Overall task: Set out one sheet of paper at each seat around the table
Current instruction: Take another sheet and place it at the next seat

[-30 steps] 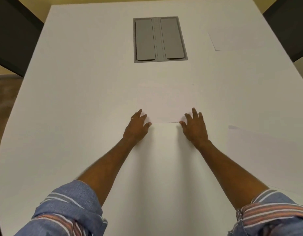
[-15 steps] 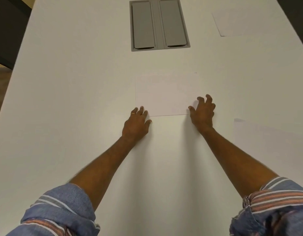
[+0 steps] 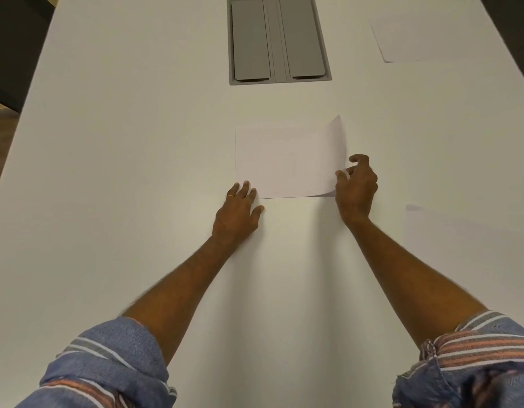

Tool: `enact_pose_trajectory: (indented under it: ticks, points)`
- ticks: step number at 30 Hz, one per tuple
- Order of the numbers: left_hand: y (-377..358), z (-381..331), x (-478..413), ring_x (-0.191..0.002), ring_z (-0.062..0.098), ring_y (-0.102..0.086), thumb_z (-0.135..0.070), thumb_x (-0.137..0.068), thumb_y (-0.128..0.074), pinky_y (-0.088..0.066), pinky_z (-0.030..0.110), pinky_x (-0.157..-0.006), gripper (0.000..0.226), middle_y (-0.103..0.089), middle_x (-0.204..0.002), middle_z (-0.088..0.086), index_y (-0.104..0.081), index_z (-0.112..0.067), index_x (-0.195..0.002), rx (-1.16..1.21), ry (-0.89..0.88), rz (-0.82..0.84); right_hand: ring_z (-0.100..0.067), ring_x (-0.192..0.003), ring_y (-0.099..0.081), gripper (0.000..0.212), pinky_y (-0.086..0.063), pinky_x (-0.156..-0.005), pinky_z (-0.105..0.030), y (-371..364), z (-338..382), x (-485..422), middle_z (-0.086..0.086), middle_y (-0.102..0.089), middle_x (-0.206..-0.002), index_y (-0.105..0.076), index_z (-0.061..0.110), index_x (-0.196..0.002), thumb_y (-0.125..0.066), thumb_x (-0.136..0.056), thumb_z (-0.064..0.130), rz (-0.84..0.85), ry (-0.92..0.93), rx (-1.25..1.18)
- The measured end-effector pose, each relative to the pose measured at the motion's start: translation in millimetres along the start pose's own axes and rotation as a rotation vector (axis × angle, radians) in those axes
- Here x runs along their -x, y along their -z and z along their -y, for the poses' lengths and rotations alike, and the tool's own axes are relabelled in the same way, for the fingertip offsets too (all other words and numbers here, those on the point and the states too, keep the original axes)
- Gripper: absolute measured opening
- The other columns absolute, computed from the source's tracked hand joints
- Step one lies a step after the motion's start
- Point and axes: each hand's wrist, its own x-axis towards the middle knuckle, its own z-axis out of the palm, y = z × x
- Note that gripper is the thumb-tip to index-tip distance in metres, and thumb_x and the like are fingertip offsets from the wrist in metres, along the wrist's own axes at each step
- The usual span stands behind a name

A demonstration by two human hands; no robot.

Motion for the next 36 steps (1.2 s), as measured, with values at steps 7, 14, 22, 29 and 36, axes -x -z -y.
enact_pose_trajectory:
  ticks: [7, 14, 22, 29, 36]
  points:
    - [0.2, -0.5, 0.4, -0.155, 0.018, -0.008, -0.044, -0.104, -0.043, -0.039, 0.043, -0.111, 0.060, -0.018, -0.167, -0.002, -0.033, -0.015, -0.155, -0.018, 0.000, 0.024, -0.026, -0.101, -0.058, 0.011, -0.039, -0.083, -0.037, 1.3, -1.2, -3.0, 0.000, -0.073, -0.096, -0.071, 0.021, -0.100, -0.066, -0.092, 0.026, -0.070, 0.029, 0.298]
    - [-4.0, -0.4, 2.2, -0.155, 0.018, -0.006, -0.045, -0.104, -0.042, -0.039, 0.043, -0.112, 0.061, -0.015, -0.168, -0.001, -0.031, -0.015, -0.156, 0.000, -0.003, 0.014, -0.016, -0.085, -0.070, 0.006, -0.045, -0.064, -0.011, -2.7, 5.7, 4.0, 0.001, -0.071, -0.092, -0.067, 0.009, -0.092, -0.066, -0.086, 0.012, 0.135, 0.029, -0.174]
    - [-0.5, 5.5, 16.3, -0.156, 0.018, 0.004, -0.039, -0.106, -0.040, -0.010, 0.032, -0.124, 0.066, 0.001, -0.169, 0.002, -0.014, -0.012, -0.160, 0.187, -0.087, -0.117, -0.011, -0.086, -0.069, 0.007, -0.056, -0.077, -0.021, 7.2, 36.9, 17.5, 0.000, -0.071, -0.091, -0.064, 0.008, -0.093, -0.069, -0.089, 0.012, 0.158, 0.132, -0.455]
    - [-4.3, 6.3, 41.8, -0.151, 0.015, -0.022, -0.038, -0.105, -0.047, -0.018, 0.031, -0.124, 0.060, -0.030, -0.163, 0.002, -0.031, -0.012, -0.156, 0.621, 0.167, -0.287, -0.011, -0.090, -0.070, 0.020, -0.052, -0.073, -0.020, 26.2, 65.5, 22.8, 0.001, -0.074, -0.101, -0.062, 0.013, -0.108, -0.068, -0.088, 0.013, 0.174, 0.133, -0.578]
    - [51.2, -1.9, 25.2, -0.150, 0.014, -0.026, -0.048, -0.097, -0.058, -0.027, 0.039, -0.122, 0.075, -0.028, -0.162, 0.001, -0.026, -0.016, -0.157, 0.717, 0.076, -0.435, -0.018, -0.084, -0.064, 0.032, -0.053, -0.074, -0.032, 57.9, 87.8, 26.2, -0.007, -0.072, -0.094, -0.069, 0.016, -0.110, -0.063, -0.083, 0.002, 0.570, 0.087, -0.859]
